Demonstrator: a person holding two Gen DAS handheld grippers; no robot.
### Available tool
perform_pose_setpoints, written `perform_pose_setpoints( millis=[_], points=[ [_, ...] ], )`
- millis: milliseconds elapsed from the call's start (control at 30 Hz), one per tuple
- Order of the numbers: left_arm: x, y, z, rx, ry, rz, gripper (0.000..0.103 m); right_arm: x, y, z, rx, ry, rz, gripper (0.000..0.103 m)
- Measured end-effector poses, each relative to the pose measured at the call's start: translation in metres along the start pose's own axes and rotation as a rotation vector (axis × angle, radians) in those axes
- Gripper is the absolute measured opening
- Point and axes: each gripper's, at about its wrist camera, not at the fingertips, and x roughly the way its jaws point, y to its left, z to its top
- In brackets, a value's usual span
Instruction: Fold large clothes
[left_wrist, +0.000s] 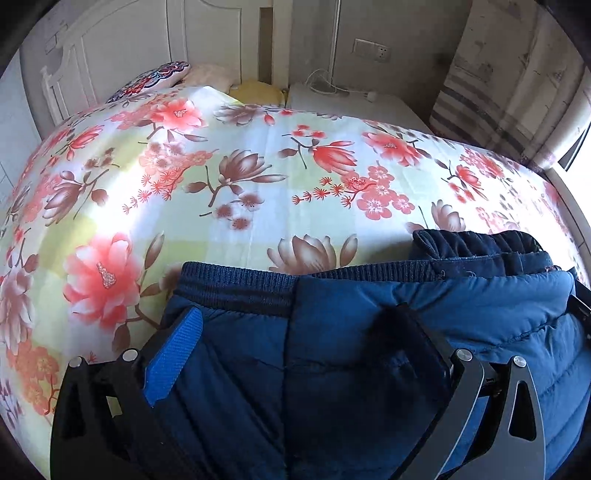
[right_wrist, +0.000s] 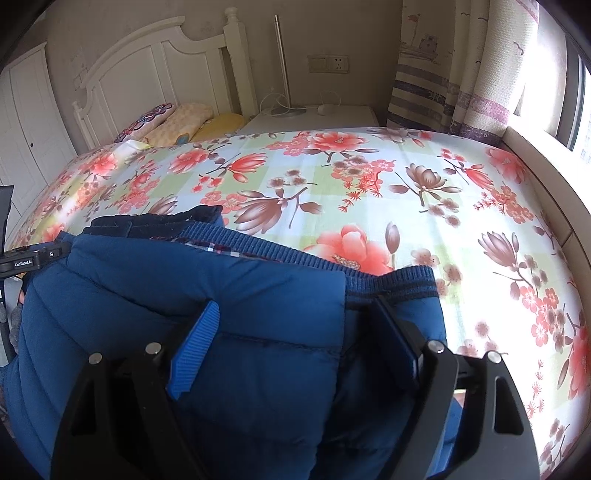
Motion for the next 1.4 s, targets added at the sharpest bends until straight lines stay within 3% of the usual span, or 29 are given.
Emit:
perform_pose_setpoints(
  millis=[100, 167, 200, 267, 333, 400, 500, 600, 633, 733, 800, 833, 900, 933, 1067, 1200, 1267, 1333, 1400],
  points=[
    [-0.001, 0.000, 0.001, -0.011, -0.005, -0.011, 0.099, 0.000, 0.004, 0.002, -0.014, 0.018, -0.021, 0.083],
    [-0.001, -0.001, 0.001, -0.004, -0.004, 0.001, 0.099, -0.010, 0.020, 0.008, -0.058, 0.025, -0.149, 0.082],
    [-0.001, -0.001, 0.001, -0.001, -0.004, 0.006, 0.099, -0.023, 0.037, 0.012, -0.075, -0.015, -0.163, 0.082],
    [-0.002, -0.001, 0.000, 0.002, -0.008, 0.013, 0.099, -0.047, 0.074, 0.017, -0.132, -0.103, -0.054, 0.083],
    [-0.002, 0.000, 0.000, -0.001, -0.009, 0.012, 0.099, -0.049, 0.116, 0.019, -0.240, -0.115, -0.025, 0.086],
    [-0.002, 0.000, 0.000, 0.000, -0.011, 0.016, 0.099, -0.029, 0.162, 0.012, -0.392, -0.059, 0.014, 0.087],
    [-0.004, 0.003, -0.001, -0.009, -0.017, 0.015, 0.099, 0.010, 0.194, -0.008, -0.539, 0.038, -0.059, 0.088],
    [-0.004, 0.004, 0.000, -0.015, -0.016, 0.005, 0.099, 0.006, 0.167, 0.000, -0.427, 0.069, 0.034, 0.087],
    [-0.004, 0.004, 0.000, -0.014, -0.016, 0.007, 0.099, 0.000, 0.151, 0.005, -0.382, 0.052, 0.029, 0.087],
    [-0.005, 0.005, -0.001, -0.018, -0.019, 0.000, 0.099, -0.017, 0.092, 0.020, -0.231, -0.015, -0.070, 0.088],
    [-0.005, 0.004, -0.001, -0.017, -0.018, 0.003, 0.099, -0.014, 0.042, 0.023, -0.117, -0.003, -0.129, 0.088],
    [-0.005, 0.005, -0.001, -0.017, -0.019, 0.001, 0.099, -0.004, 0.015, 0.019, -0.062, 0.027, -0.153, 0.094],
    [-0.005, 0.005, -0.001, -0.016, -0.021, 0.001, 0.099, 0.004, -0.028, 0.009, 0.118, 0.032, 0.021, 0.092],
    [-0.005, 0.005, -0.001, -0.017, -0.022, 0.001, 0.099, 0.001, -0.033, 0.008, 0.142, 0.015, 0.035, 0.091],
    [-0.006, 0.005, -0.001, -0.021, -0.023, -0.004, 0.099, 0.003, -0.015, 0.007, 0.037, 0.012, -0.086, 0.091],
    [-0.005, 0.005, 0.000, -0.020, -0.022, -0.002, 0.099, 0.001, -0.025, 0.006, 0.083, 0.007, -0.031, 0.092],
    [-0.006, 0.004, 0.000, -0.018, -0.021, 0.004, 0.099, 0.001, -0.012, 0.007, 0.065, 0.016, -0.055, 0.092],
    [-0.015, 0.000, 0.000, 0.001, -0.043, 0.055, 0.098, -0.008, 0.009, 0.010, 0.015, -0.005, -0.137, 0.092],
    [-0.043, -0.010, -0.004, 0.024, -0.133, 0.126, 0.098, -0.029, 0.033, 0.010, -0.041, -0.051, -0.128, 0.092]
  ],
)
